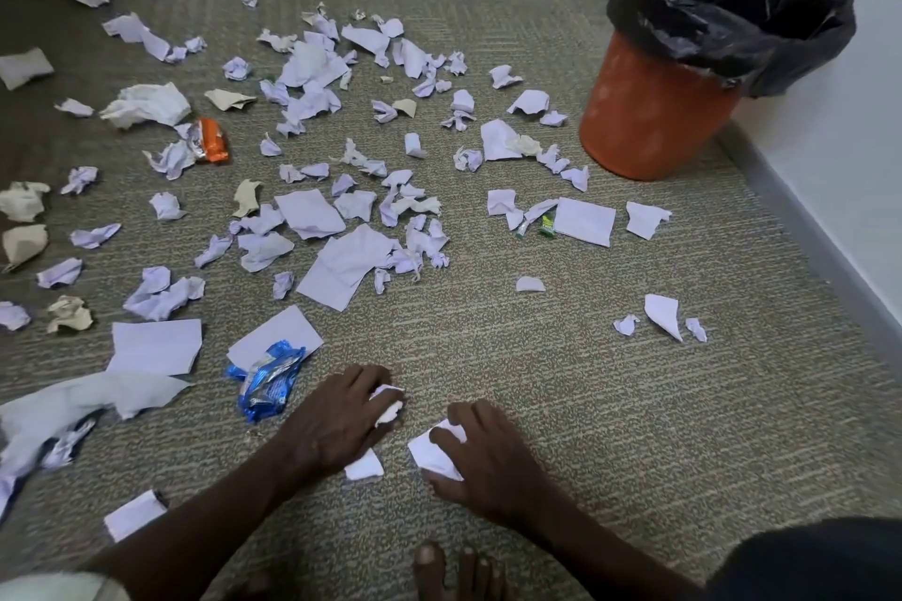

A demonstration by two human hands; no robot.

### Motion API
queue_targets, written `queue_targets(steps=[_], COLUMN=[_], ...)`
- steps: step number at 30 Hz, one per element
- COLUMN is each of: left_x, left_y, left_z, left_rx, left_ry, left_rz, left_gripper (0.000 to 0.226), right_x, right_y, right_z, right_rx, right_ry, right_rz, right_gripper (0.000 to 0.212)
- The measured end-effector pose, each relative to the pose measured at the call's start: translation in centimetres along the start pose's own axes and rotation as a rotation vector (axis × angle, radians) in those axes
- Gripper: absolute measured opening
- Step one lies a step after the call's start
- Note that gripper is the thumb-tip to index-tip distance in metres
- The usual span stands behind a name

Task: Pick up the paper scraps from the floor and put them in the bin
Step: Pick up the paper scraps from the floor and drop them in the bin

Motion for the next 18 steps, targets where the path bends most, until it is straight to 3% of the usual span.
queue_targets(steps=[4, 7, 11, 13, 15, 18], left_x=[-1.1, -1.4, -1.5, -1.9, -2.5, -2.0], left_y=[-1.0, -2.8, -5.5, -5.6, -5.5, -7.1], left_z=[0.9, 2.1, 4.5, 5.8, 7.1, 7.0], left_rx=[0.082, 0.351, 0.597, 0.666, 0.691, 0.709], left_ry=[0.016, 0.072, 0.369, 0.497, 0.543, 0.508], left_rz=[0.151, 0.369, 0.674, 0.743, 0.783, 0.927], left_gripper=[0.051, 0.029, 0.033, 0.041, 0.046, 0.062], right_x=[-1.1, -2.5, -4.2, -5.3, -6.5, -7.3], right_y=[-0.3, 0.5, 3.3, 3.8, 2.7, -1.6], right_z=[-0.1, -0.5, -0.4, 0.5, 1.7, 1.6], right_rx=[0.107, 0.057, -0.284, -0.444, -0.459, -0.383], right_ry=[-0.039, -0.067, -0.091, -0.068, -0.061, -0.194], right_rz=[0.018, -0.05, -0.325, -0.421, -0.369, -0.199], right_gripper=[0.034, 0.022, 0.041, 0.038, 0.024, 0.035])
Point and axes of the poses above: each hand's wrist, its own x-axis away from the middle knuckle, its own z-axis out of the back of the hand, y = z × x, the point moved 9 cm from there along -x, towards the middle knuckle, and after that the axes turned 9 degrees about x, right-handed, at the moved point
